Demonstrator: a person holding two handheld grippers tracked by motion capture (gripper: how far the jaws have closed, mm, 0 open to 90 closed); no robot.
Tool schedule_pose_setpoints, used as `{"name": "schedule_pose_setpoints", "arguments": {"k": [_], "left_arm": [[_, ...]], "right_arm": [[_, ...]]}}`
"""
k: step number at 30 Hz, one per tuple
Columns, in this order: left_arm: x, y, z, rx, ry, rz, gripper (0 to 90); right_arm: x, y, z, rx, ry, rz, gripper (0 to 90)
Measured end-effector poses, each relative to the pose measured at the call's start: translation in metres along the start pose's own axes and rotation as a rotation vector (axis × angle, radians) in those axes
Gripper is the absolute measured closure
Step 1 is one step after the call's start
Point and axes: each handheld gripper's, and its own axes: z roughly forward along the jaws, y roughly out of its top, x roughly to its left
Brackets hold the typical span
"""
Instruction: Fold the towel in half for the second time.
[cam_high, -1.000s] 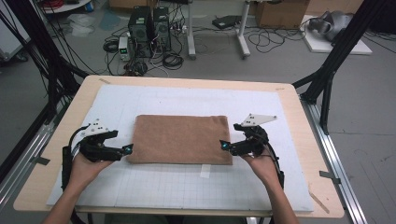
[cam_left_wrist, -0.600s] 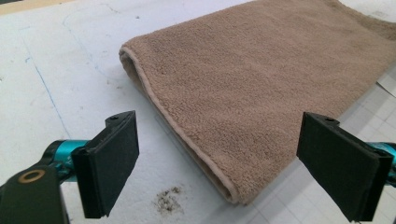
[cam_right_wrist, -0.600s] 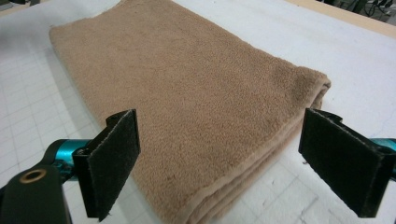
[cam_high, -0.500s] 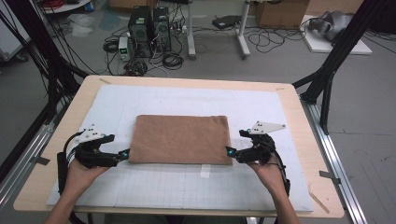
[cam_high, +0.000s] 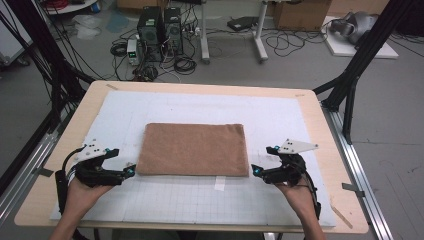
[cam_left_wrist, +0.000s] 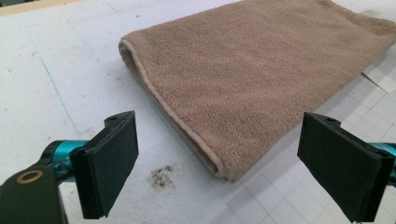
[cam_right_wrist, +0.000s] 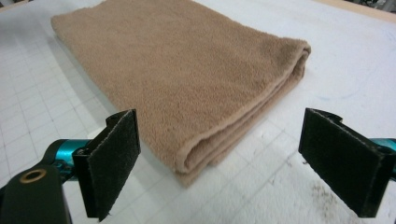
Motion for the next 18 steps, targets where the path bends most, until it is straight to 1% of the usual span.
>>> {"name": "schedule_pose_setpoints", "arguments": {"k": [3,5,6,7,9,12,14,15,16,18], "left_arm": [[0.000,-0.004,-0.003,-0.005,0.001,-0.007,12.8],[-0.001,-0.007,-0.005,-0.003,0.004,-0.004,12.8],[-0.001,-0.008,-0.006,-0.005,0.005,-0.005,12.8],[-0.001,-0.009,-0.007,-0.003,0.008,-0.003,12.8],[-0.002,-0.010,-0.009,-0.007,0.004,-0.007,12.8],[-0.004,-0.013,-0.012,-0.011,0.007,-0.002,12.9],[-0.005,-0.016,-0.013,-0.012,0.019,-0.002,12.9],[-0.005,-0.018,-0.013,-0.012,0.018,-0.005,12.9],[-0.006,-0.019,-0.014,-0.016,0.017,-0.009,12.8],[-0.007,-0.020,-0.014,-0.015,0.021,-0.002,12.8]], "right_arm": [[0.001,-0.006,-0.003,0.003,-0.001,0.005,11.6],[0.002,-0.009,-0.004,0.004,-0.002,0.006,11.7],[0.003,-0.010,-0.004,-0.004,-0.003,0.001,11.7],[0.004,-0.011,-0.005,-0.005,-0.002,0.007,11.7],[0.006,-0.013,-0.006,-0.004,-0.002,0.002,11.6],[0.009,-0.015,-0.006,-0.003,-0.002,-0.008,11.6],[0.011,-0.017,-0.007,-0.005,0.001,-0.005,11.7],[0.011,-0.017,-0.008,-0.009,0.004,-0.002,11.6],[0.012,-0.018,-0.008,-0.011,0.002,-0.004,11.6],[0.014,-0.019,-0.010,-0.011,-0.006,-0.011,11.6]]}}
